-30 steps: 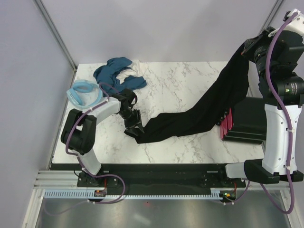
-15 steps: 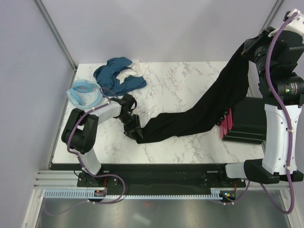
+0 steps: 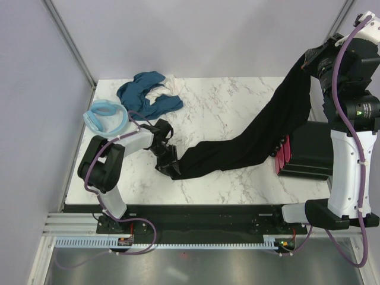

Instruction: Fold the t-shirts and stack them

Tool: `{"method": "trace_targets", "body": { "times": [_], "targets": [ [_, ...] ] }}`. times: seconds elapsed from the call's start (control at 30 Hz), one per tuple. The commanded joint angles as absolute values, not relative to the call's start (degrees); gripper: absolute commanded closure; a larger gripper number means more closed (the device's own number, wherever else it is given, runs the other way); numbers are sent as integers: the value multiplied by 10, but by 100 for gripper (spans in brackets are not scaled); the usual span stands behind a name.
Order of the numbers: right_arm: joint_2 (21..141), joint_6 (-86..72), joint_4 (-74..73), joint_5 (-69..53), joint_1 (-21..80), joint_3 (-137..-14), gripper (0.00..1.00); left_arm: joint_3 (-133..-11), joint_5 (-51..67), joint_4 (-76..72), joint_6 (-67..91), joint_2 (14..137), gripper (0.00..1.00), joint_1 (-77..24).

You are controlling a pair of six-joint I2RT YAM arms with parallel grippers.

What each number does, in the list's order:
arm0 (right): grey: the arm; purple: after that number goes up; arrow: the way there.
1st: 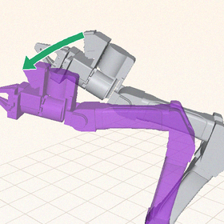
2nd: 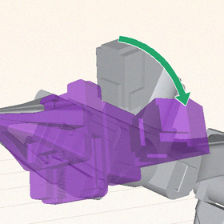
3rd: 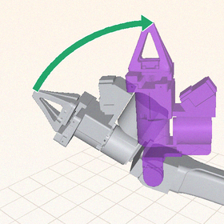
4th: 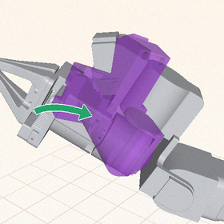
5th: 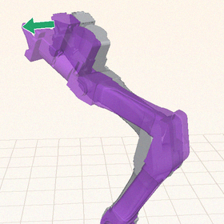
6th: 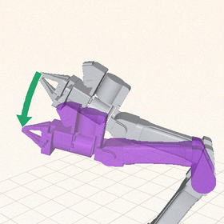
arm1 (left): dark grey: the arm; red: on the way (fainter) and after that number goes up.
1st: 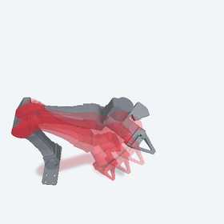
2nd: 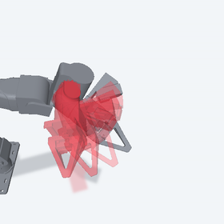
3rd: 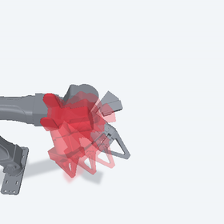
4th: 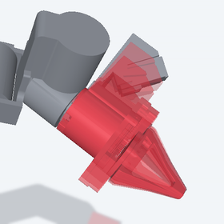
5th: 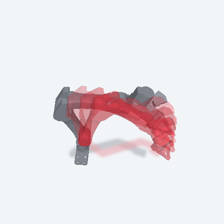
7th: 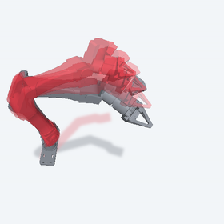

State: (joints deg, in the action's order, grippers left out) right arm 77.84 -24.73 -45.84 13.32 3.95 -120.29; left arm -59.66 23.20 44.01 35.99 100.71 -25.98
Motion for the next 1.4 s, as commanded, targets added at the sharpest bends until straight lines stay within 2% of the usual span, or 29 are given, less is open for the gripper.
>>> {"method": "trace_targets", "body": {
  "times": [0.0,0.8,0.83,0.9,1.07,1.23,1.37],
  "targets": [
    [773,-255,-436,124,38,-1198,100,-620,262,423,359,1006,54,-268],
    [765,-252,-436,125,37,-1188,100,-615,264,410,362,1029,58,-291],
    [765,-252,-436,123,38,-1188,100,-613,263,406,362,1032,67,-292],
    [764,-253,-435,122,38,-1185,100,-609,264,405,364,1033,96,-294],
    [759,-255,-436,120,37,-1177,100,-619,242,414,381,977,98,-293],
    [748,-264,-436,107,38,-1155,100,-745,172,496,398,905,98,-286],
    [732,-272,-439,83,38,-1121,100,-973,65,603,400,865,98,-270]
  ]
}}
